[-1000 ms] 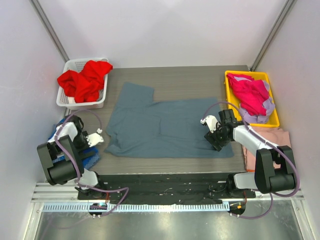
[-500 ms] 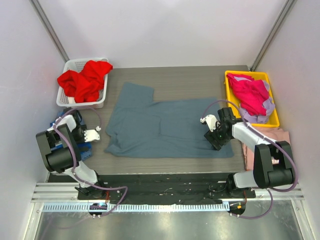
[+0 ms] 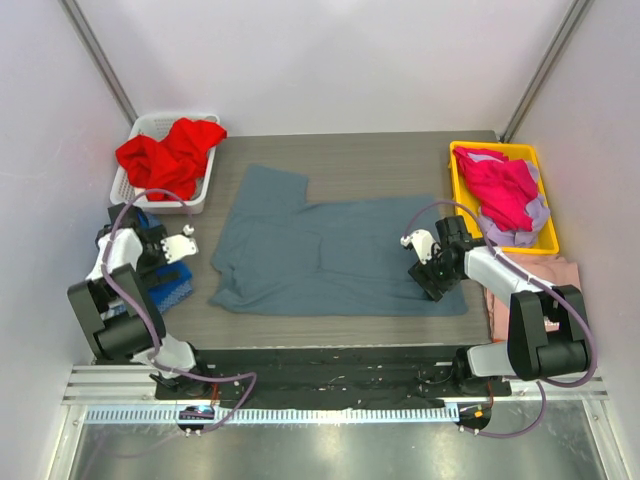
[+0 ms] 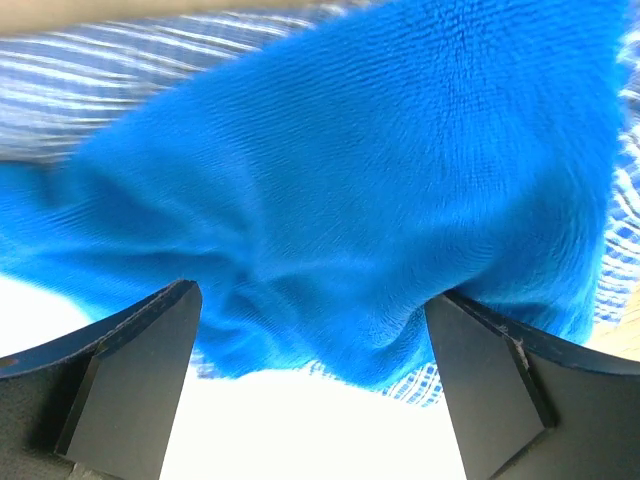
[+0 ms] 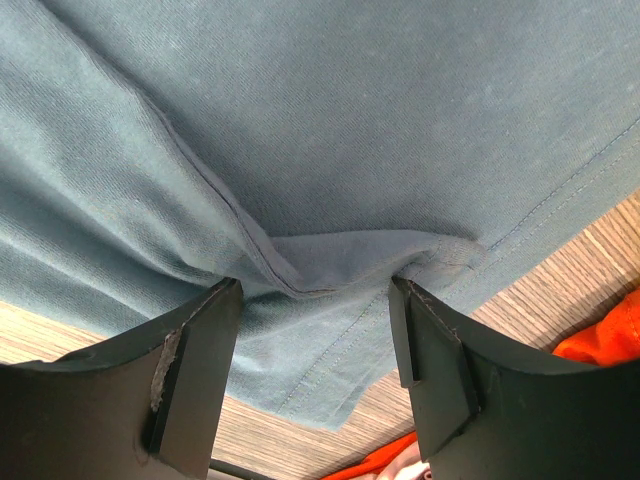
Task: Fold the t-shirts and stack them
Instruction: Fold the flattened tshirt in 1/3 of the way, then grap the side of the flattened tshirt furthest away from the robot with both arms
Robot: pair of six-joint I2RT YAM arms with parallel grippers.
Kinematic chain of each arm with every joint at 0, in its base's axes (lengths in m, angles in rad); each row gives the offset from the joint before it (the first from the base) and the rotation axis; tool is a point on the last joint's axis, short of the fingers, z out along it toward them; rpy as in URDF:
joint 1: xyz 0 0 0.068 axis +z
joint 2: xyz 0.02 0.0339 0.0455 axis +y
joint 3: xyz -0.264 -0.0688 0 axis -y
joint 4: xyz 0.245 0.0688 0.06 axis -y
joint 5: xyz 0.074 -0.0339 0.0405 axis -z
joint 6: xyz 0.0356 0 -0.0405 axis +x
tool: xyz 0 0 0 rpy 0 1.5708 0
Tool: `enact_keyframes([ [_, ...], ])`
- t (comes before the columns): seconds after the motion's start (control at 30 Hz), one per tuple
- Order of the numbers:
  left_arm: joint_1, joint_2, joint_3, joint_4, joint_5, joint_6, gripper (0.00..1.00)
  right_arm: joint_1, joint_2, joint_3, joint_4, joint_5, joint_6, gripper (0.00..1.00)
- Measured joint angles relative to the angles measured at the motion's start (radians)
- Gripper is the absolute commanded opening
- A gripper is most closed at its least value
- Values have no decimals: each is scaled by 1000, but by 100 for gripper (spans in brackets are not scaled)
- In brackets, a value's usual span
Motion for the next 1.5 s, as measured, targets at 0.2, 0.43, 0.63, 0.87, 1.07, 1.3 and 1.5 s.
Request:
enact_keyframes([
  [0.2,-1,-176,14,-66,137,-34,100,0,0,0,1,0,0,69],
  [0.43,-7,-333,11,-159,240,-94,100,0,-7,-4,4,0,0,69],
  [0.63,-72,-261,118,-209,360,-378,100,0,-29,-4,29,17,46,70],
  [0.87,-151,-42,336,-167,474,-788,100,0,-95,137,77,77,126,71],
  [1.07,-349,66,381,-74,430,-975,100,0,-42,316,144,116,176,71],
  [1.3,-506,283,523,3,361,-1086,100,0,132,383,209,174,202,70],
  [1.5,-534,449,653,81,285,-1165,100,0,296,447,238,199,211,70],
])
